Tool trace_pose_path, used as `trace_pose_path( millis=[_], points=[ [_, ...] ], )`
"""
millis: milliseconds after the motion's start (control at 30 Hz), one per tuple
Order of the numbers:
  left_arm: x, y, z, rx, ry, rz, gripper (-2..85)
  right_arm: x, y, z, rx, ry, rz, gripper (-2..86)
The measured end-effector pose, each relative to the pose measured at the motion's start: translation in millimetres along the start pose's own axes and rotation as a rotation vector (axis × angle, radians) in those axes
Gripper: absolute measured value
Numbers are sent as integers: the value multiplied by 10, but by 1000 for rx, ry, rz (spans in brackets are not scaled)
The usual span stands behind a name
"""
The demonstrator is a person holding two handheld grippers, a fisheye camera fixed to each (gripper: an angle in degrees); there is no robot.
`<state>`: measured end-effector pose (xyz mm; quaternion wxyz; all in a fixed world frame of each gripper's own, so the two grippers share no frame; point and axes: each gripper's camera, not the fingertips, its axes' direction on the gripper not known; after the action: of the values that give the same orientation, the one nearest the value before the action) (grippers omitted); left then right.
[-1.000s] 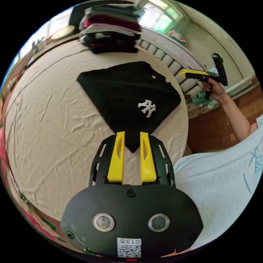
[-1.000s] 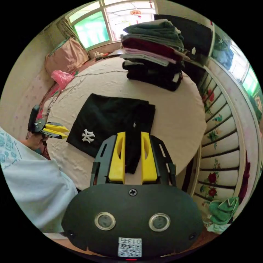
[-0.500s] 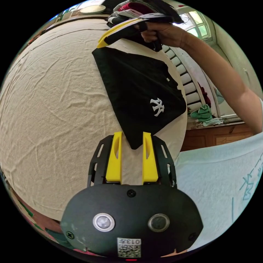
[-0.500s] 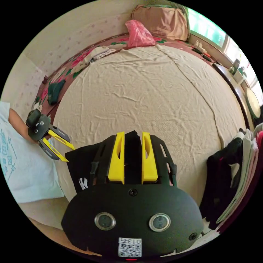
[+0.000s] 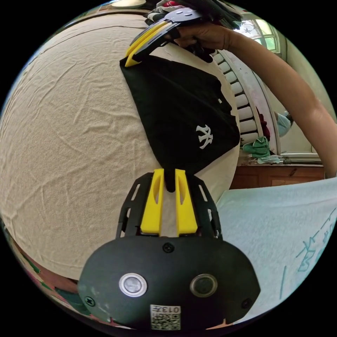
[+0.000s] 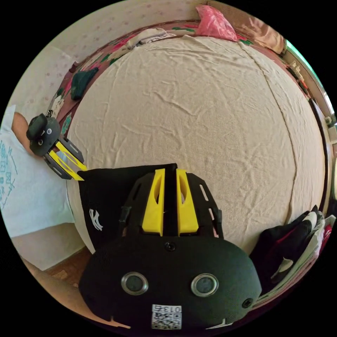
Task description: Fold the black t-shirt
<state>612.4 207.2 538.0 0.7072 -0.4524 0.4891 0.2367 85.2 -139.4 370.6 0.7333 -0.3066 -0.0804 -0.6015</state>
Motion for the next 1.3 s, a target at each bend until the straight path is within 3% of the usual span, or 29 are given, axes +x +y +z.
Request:
trace_pose_path(
  millis=[333,633,967,1133,1300],
  points=[
    [33,33,-324,69,153,28,8,-236,268,-318,100,104,-52,20],
    [967,-340,-578,83,192,367,6,-687,1520,-937,285,322,7,12],
    [2091,-1110,461,-122,106,683,9,-903,3274,-465,302,345,417,6],
    [2184,-1360,1137,-224,47,645,22,-837,3718,44,333,294,640,7],
    [2182,-1358,1192,-213,190,653,72,-865,4356,171,420,246,1005,7]
  ],
)
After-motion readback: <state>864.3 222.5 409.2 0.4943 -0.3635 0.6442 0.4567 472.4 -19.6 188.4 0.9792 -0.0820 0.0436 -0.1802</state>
